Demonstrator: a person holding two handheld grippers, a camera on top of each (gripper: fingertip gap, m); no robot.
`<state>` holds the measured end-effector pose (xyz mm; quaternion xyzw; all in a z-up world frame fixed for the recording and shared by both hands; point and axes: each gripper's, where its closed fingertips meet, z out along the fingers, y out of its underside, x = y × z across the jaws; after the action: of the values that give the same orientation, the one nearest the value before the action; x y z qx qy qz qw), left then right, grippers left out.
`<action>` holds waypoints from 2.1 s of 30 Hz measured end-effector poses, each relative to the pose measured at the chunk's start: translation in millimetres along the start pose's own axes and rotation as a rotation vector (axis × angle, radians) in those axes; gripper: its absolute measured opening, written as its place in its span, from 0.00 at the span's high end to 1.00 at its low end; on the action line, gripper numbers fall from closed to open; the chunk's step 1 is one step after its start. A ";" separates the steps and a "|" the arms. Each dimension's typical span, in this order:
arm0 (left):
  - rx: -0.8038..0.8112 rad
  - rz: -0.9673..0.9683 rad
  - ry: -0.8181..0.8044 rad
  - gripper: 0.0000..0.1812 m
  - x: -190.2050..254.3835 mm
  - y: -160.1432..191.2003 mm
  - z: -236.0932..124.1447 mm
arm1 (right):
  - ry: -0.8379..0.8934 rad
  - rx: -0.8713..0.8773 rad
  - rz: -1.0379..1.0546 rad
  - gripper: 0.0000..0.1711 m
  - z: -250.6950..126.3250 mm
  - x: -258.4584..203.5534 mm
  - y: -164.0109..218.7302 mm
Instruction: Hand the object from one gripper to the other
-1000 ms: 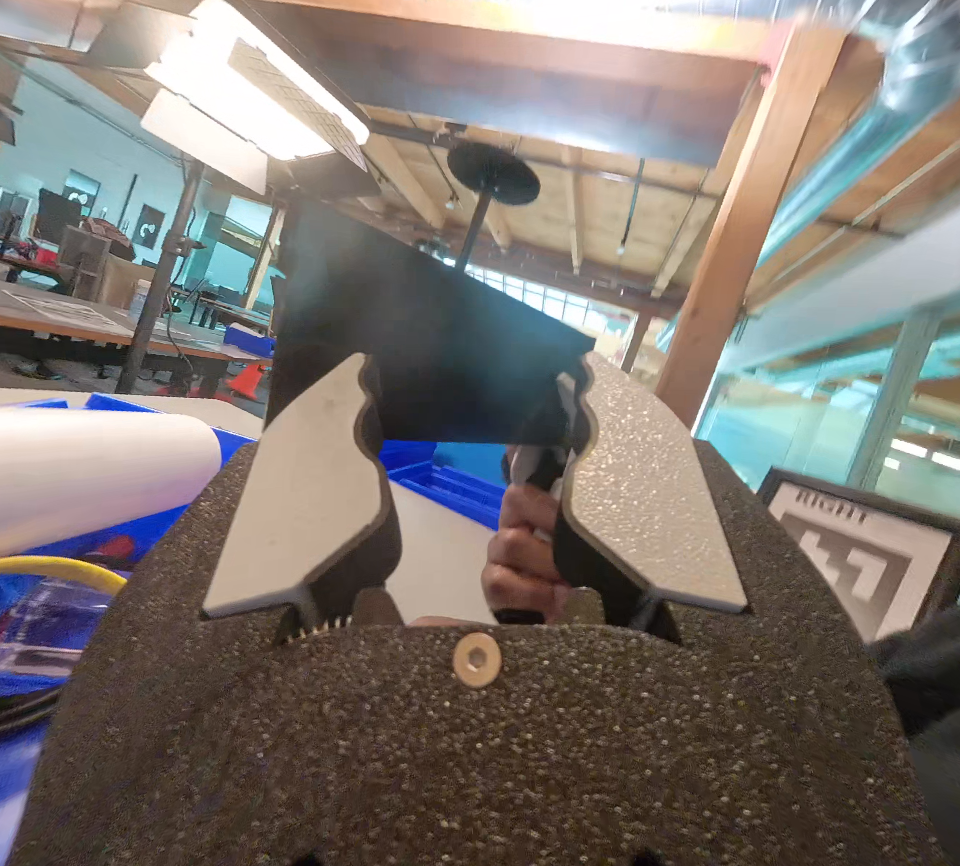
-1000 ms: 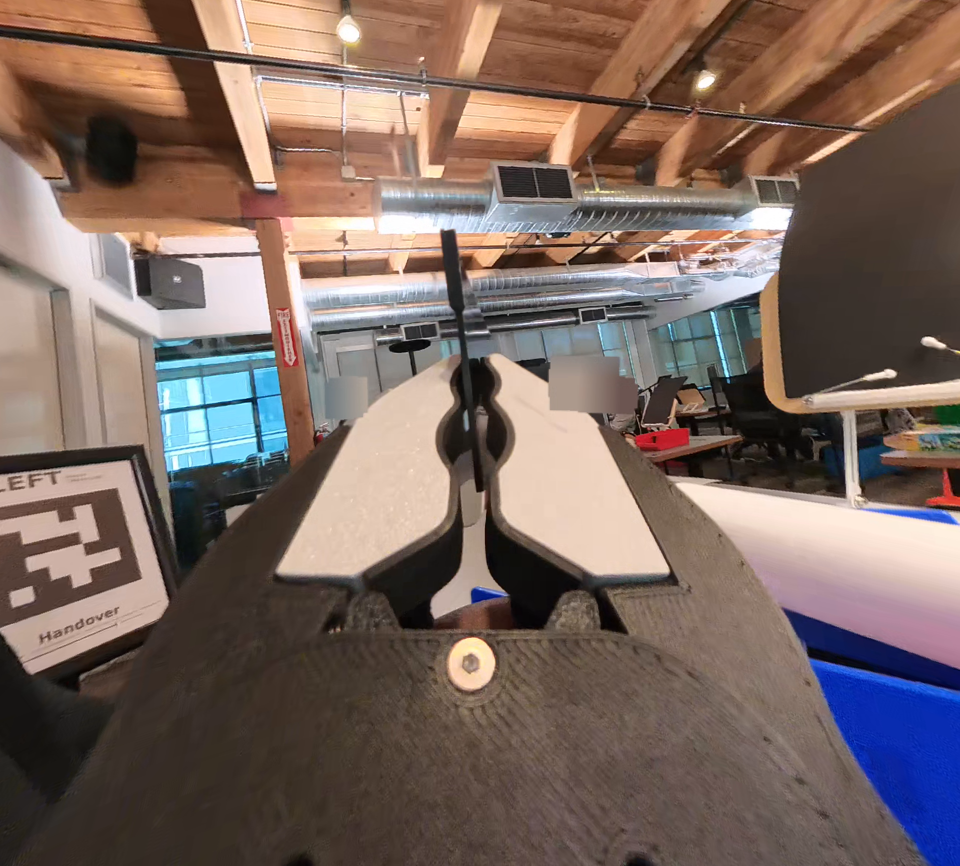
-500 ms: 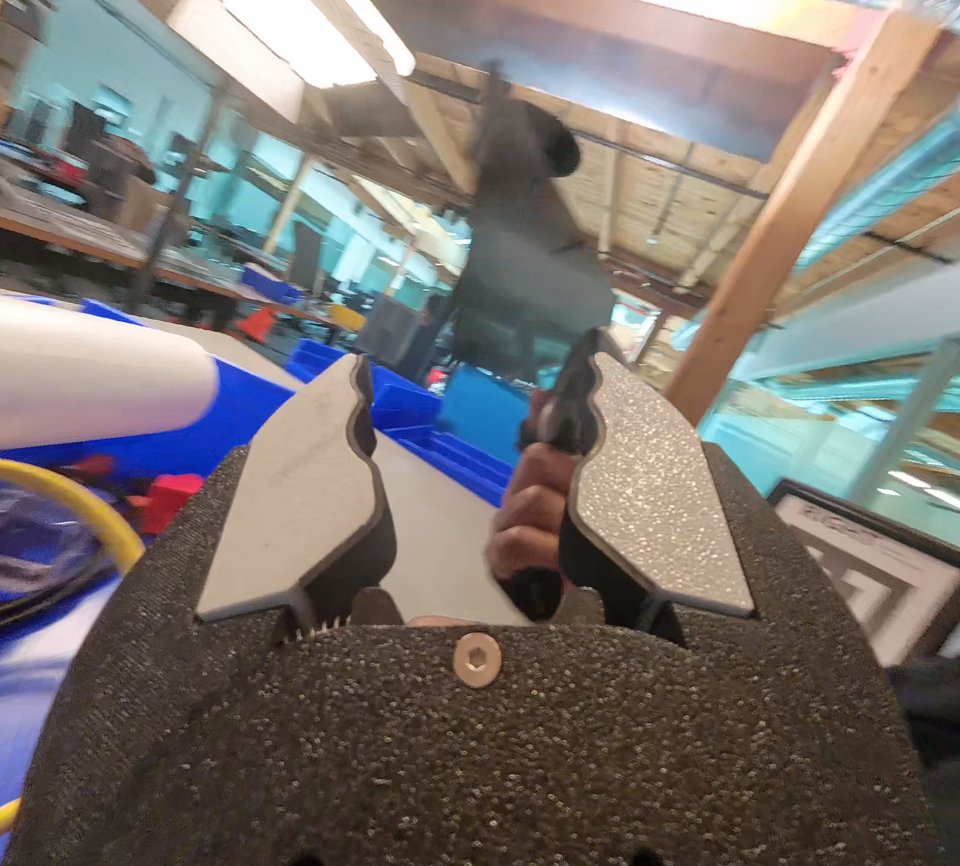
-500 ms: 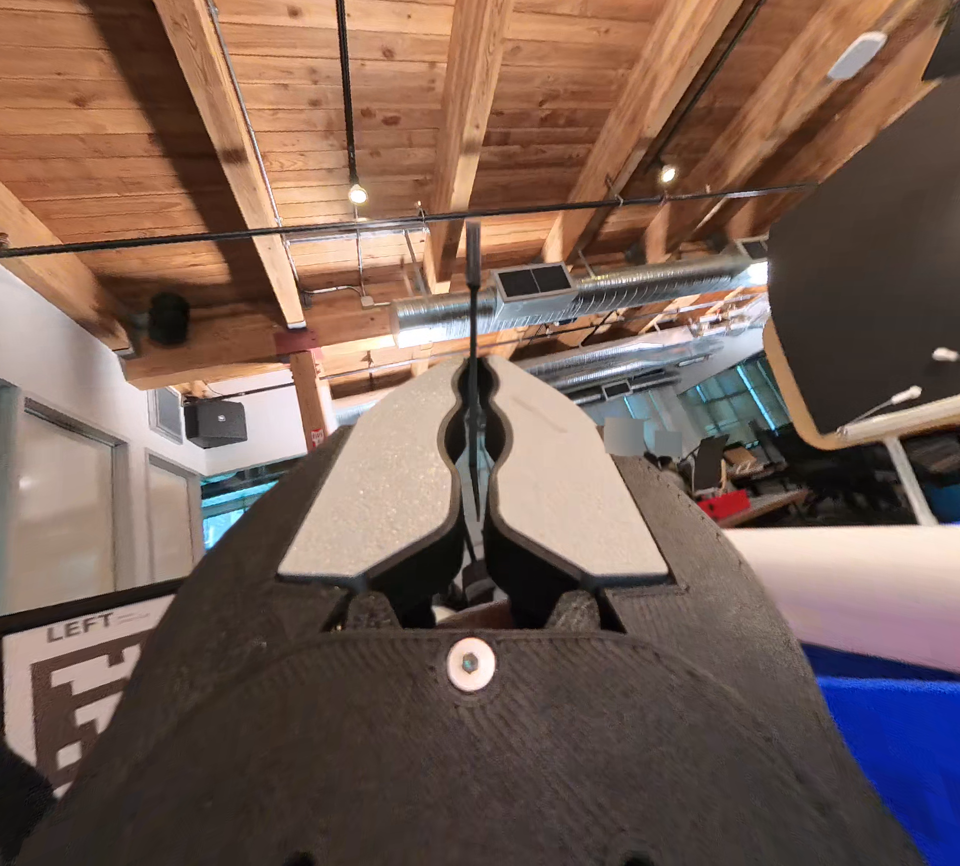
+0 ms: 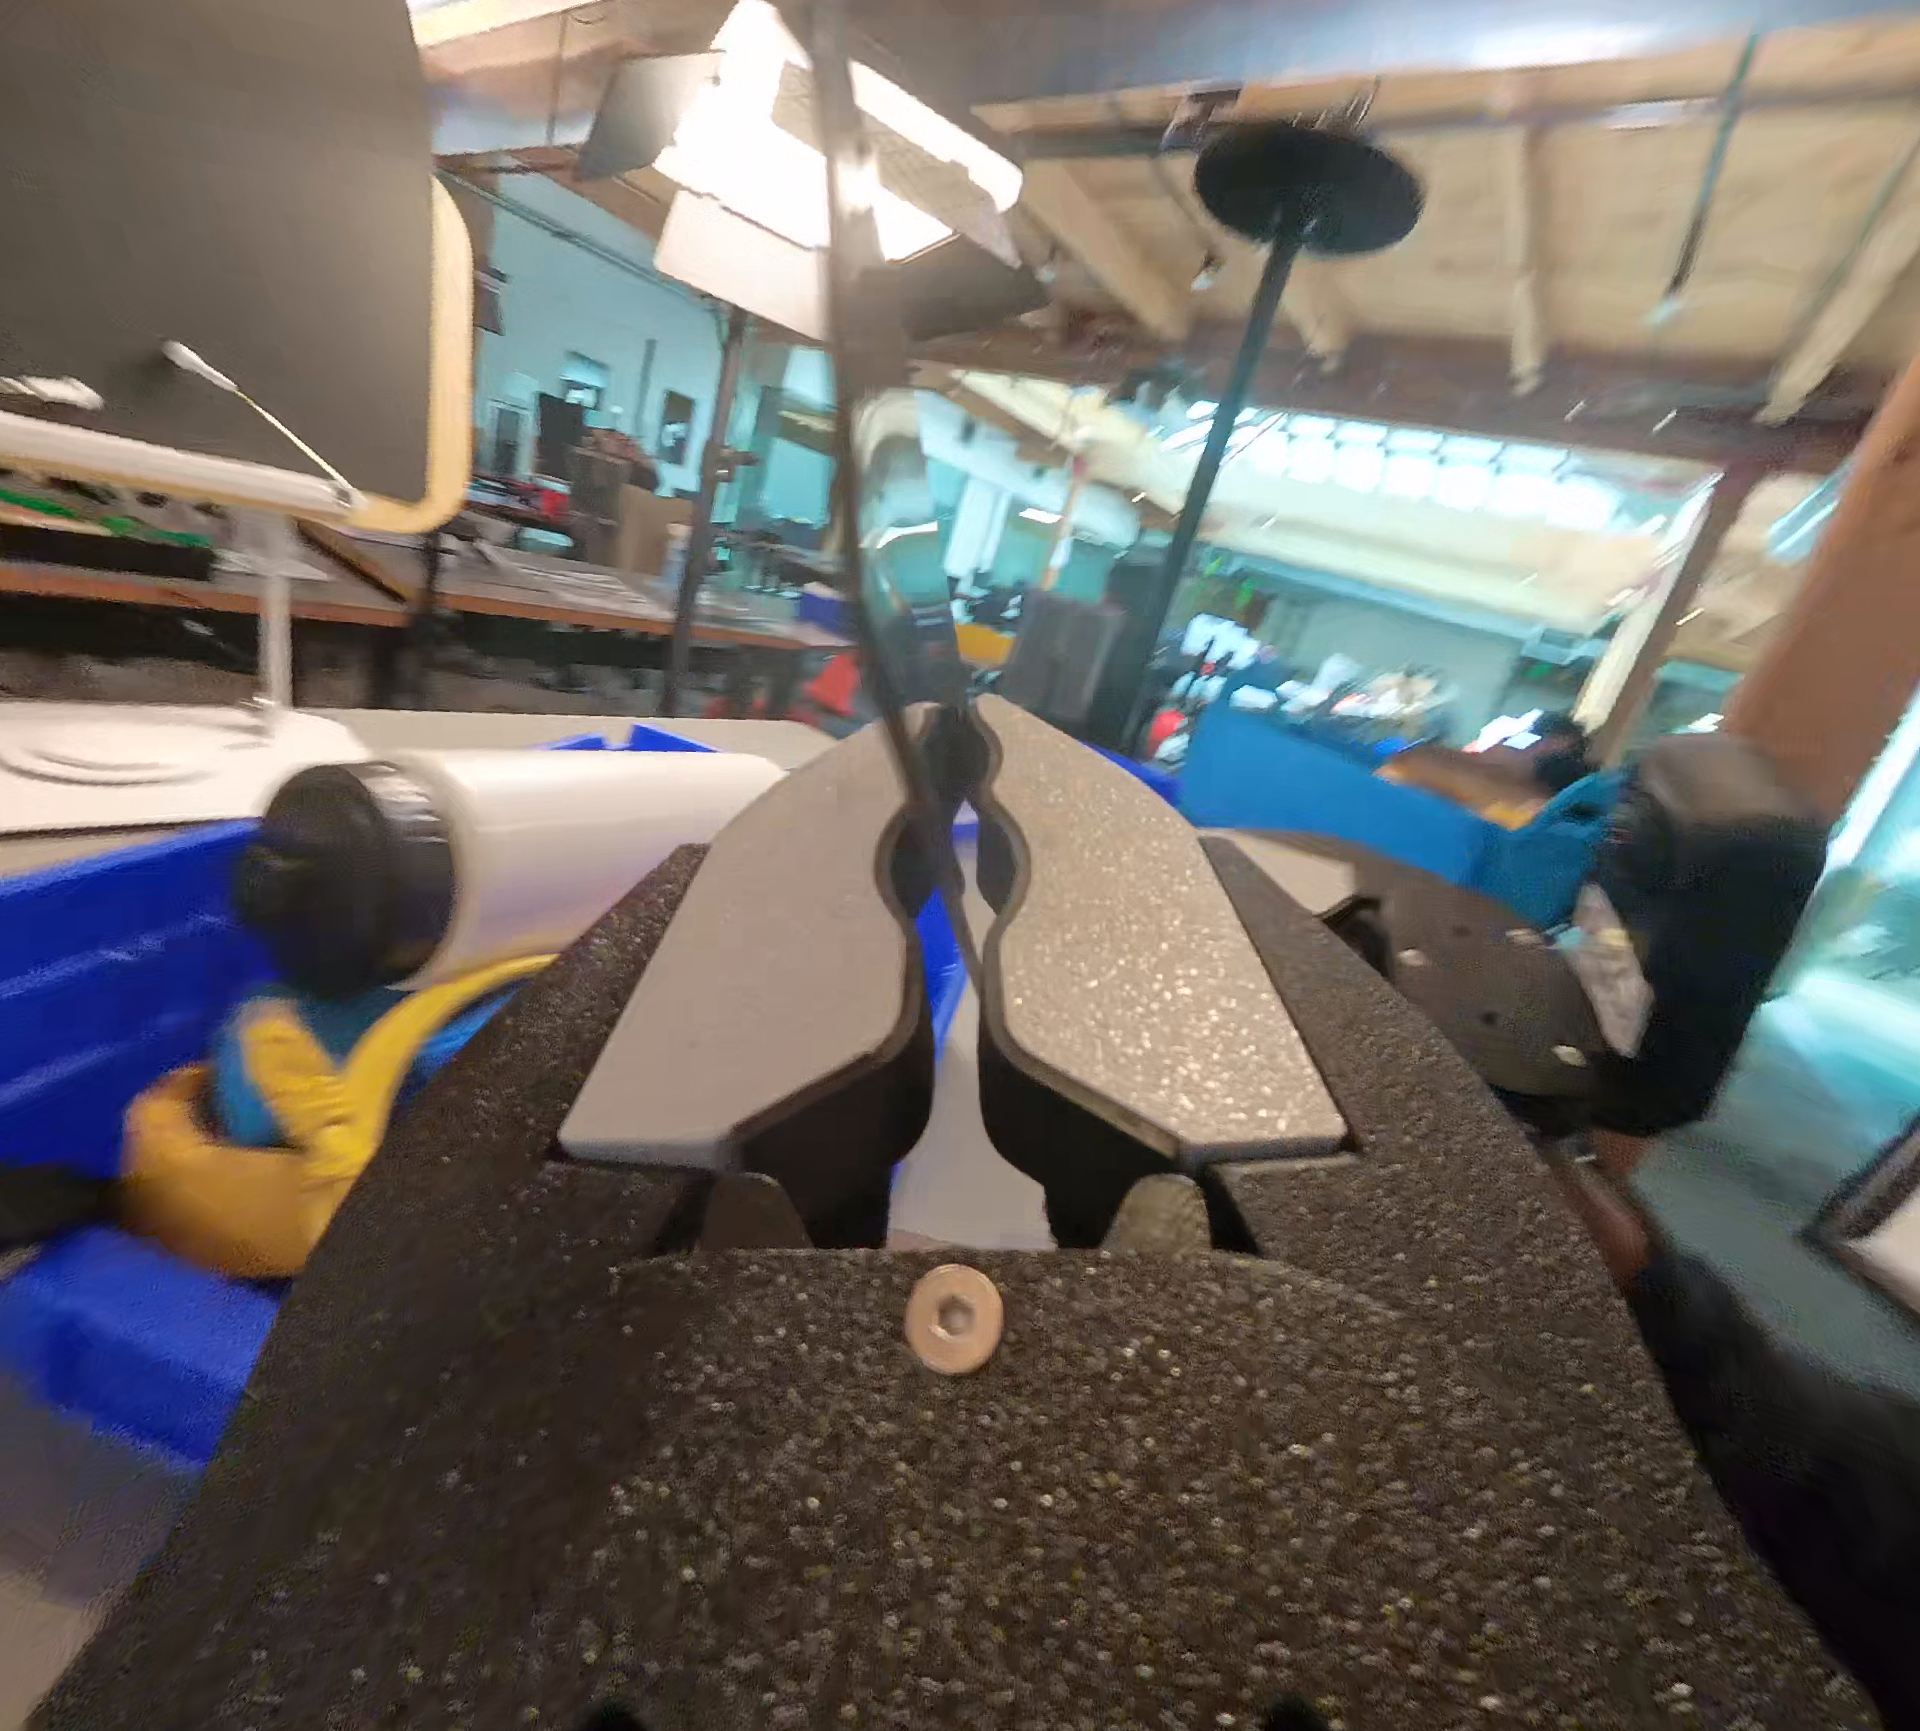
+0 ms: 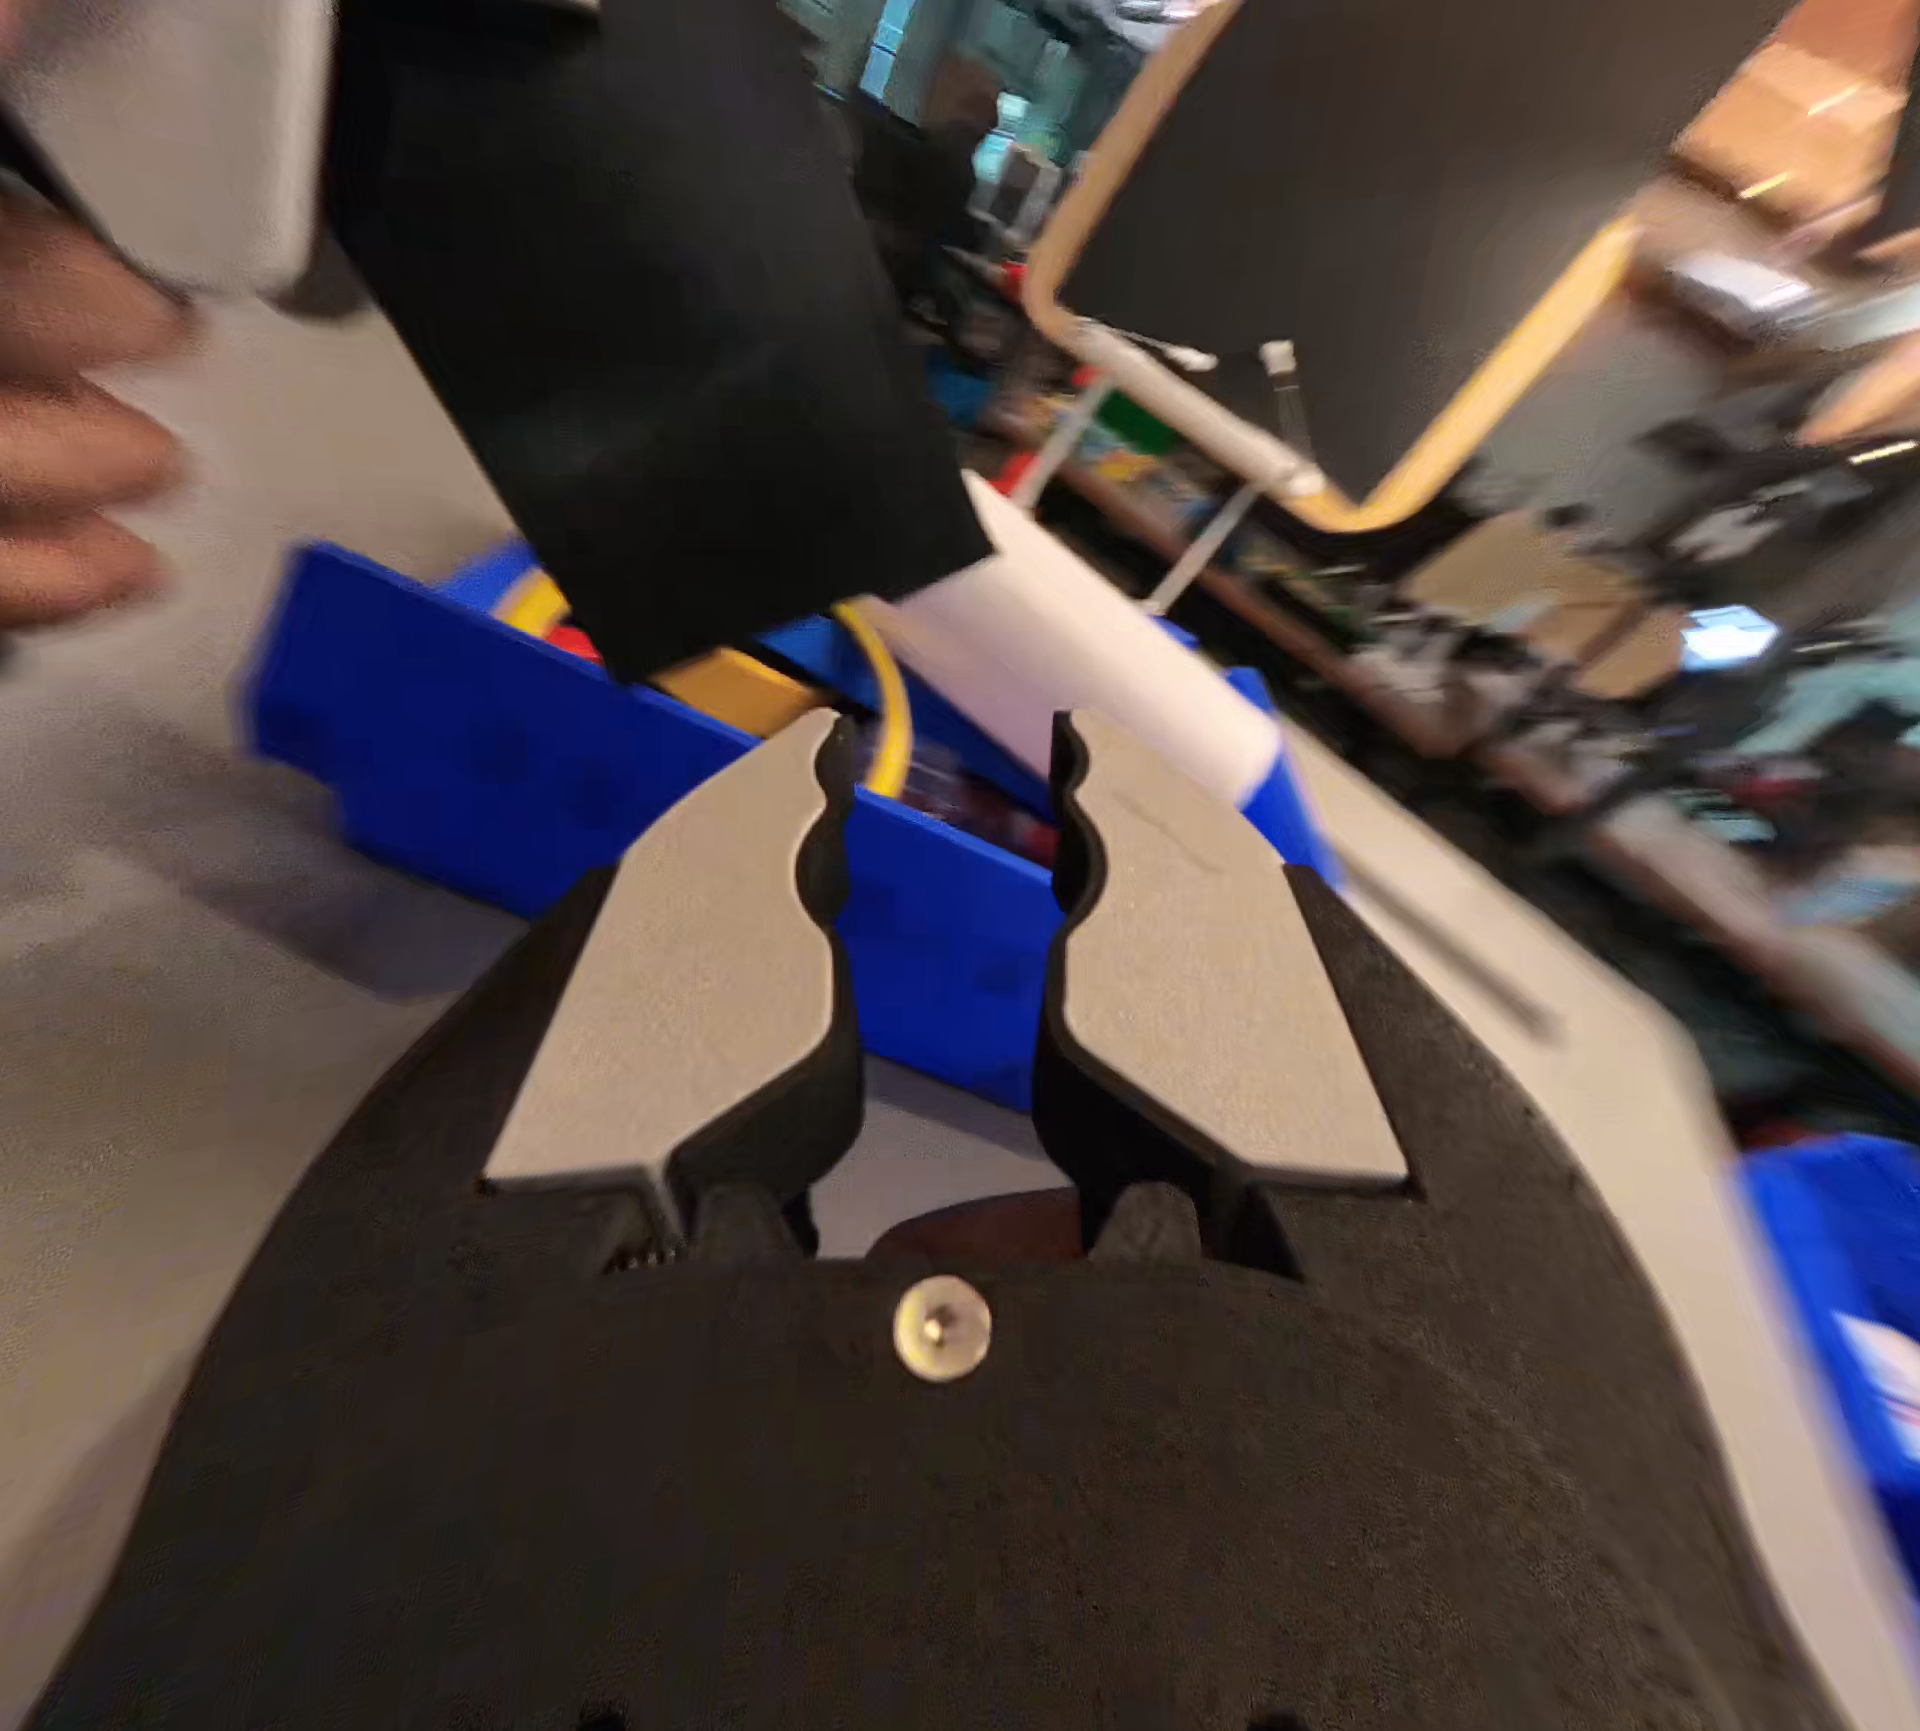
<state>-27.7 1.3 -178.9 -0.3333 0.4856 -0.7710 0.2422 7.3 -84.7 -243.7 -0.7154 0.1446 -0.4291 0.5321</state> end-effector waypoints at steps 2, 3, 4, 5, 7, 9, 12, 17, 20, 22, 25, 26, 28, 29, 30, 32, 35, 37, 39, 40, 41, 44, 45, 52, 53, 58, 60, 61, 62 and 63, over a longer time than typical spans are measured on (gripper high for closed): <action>-0.043 0.118 -0.053 0.98 -4.3 -2.6 -3.3 | 0.187 -0.062 -0.238 0.80 -1.8 18.2 5.5; -0.074 0.181 -0.078 0.98 -6.3 -2.5 -4.7 | 0.230 -0.087 -0.311 0.80 -2.1 21.4 7.4; -0.100 0.235 -0.096 0.98 -7.4 -2.5 -6.0 | 0.242 -0.097 -0.347 0.80 -1.8 20.7 8.2; -0.120 0.283 -0.113 0.98 -8.4 -2.9 -7.3 | 0.243 -0.097 -0.363 0.80 -1.3 18.5 8.4; -0.166 0.396 -0.144 0.98 -10.0 -2.8 -9.8 | 0.247 -0.108 -0.399 0.80 -0.3 14.8 10.1; -0.187 0.532 -0.146 0.99 -6.3 -4.6 -11.7 | 0.246 -0.115 -0.427 0.81 0.2 11.6 10.8; -0.223 0.786 -0.169 0.98 -3.9 -7.3 -15.6 | 0.230 -0.110 -0.435 0.80 0.2 6.8 9.3; -0.296 1.232 -0.204 0.98 -7.7 -2.9 -20.7 | 0.229 -0.094 -0.461 0.80 -0.4 4.5 6.1; -0.386 1.432 -0.230 0.98 -17.8 9.3 -20.9 | 0.248 -0.074 -0.495 0.79 -2.0 4.9 1.5; -0.445 1.558 -0.247 0.99 -26.1 18.4 -20.1 | 0.269 -0.014 -0.547 0.77 -6.0 3.7 -9.3; -0.525 1.671 -0.245 0.99 -34.7 31.7 -19.4 | 0.277 0.137 -0.658 0.72 -18.0 -4.6 -33.8; -0.537 1.692 -0.241 0.99 -35.7 34.7 -18.7 | 0.267 0.194 -0.698 0.69 -23.1 -10.0 -41.7; -0.553 1.736 -0.223 0.99 -35.3 40.7 -17.1 | 0.193 0.306 -0.822 0.66 -33.0 -31.5 -50.7; -0.562 1.765 -0.205 0.99 -33.8 44.7 -16.4 | 0.166 0.336 -0.894 0.66 -36.6 -41.1 -50.9; -0.570 1.791 -0.180 0.98 -31.4 49.5 -15.5 | 0.146 0.339 -0.949 0.66 -37.5 -47.8 -48.3; -0.571 1.814 -0.136 0.98 -24.8 57.8 -13.1 | 0.130 0.293 -0.972 0.65 -32.9 -52.0 -41.7; -0.538 1.825 -0.032 0.98 -8.3 70.3 -10.7 | 0.106 0.216 -0.965 0.73 -23.7 -53.1 -29.3; -0.550 1.776 -0.022 0.98 -5.3 73.5 -10.2 | 0.109 0.188 -0.965 0.86 -19.7 -50.7 -22.8; -0.534 1.756 -0.039 0.97 -5.2 71.7 -8.2 | 0.093 0.194 -0.929 0.99 -19.0 -49.1 -22.4; -0.517 1.738 -0.044 0.97 -4.3 69.9 -7.1 | 0.079 0.191 -0.892 0.99 -18.3 -47.9 -22.2; -0.507 1.713 -0.039 0.97 -3.4 69.1 -6.9 | 0.075 0.198 -0.860 0.99 -18.4 -46.0 -23.6; -0.468 1.613 -0.026 0.90 -0.6 63.5 -6.9 | 0.097 0.199 -0.828 0.99 -18.9 -36.3 -25.3; -0.436 1.542 -0.034 0.86 0.7 57.8 -6.3 | 0.110 0.200 -0.817 0.99 -19.2 -31.6 -26.0; -0.062 0.697 0.047 0.62 13.5 -8.4 -8.2 | 0.008 0.289 -0.386 0.99 -31.3 -3.7 -42.1; -0.022 0.532 0.063 0.60 10.4 -17.6 -9.2 | -0.041 0.321 -0.269 0.99 -34.9 -1.6 -47.1; 0.059 -0.121 0.237 0.59 10.2 -23.1 -4.8 | -0.361 0.556 0.276 0.99 -60.2 -5.5 -78.6; 0.038 -0.249 0.346 0.58 27.1 -12.1 1.5 | -0.442 0.606 0.427 0.99 -64.3 -8.7 -84.9; 0.046 -0.287 0.415 0.58 40.0 -9.5 2.7 | -0.482 0.618 0.489 0.99 -64.3 -12.5 -85.9; 0.060 -0.310 0.474 0.58 52.4 -8.3 3.0 | -0.520 0.615 0.543 0.99 -62.7 -17.6 -85.3; 0.076 -0.315 0.513 0.60 63.2 -7.6 3.1 | -0.561 0.599 0.593 0.99 -59.9 -24.0 -83.9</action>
<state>-67.5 -41.5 -153.5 -0.1896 0.4441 -0.8757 0.0016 -73.8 -74.2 -176.6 -0.5473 0.0634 -0.0734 0.8313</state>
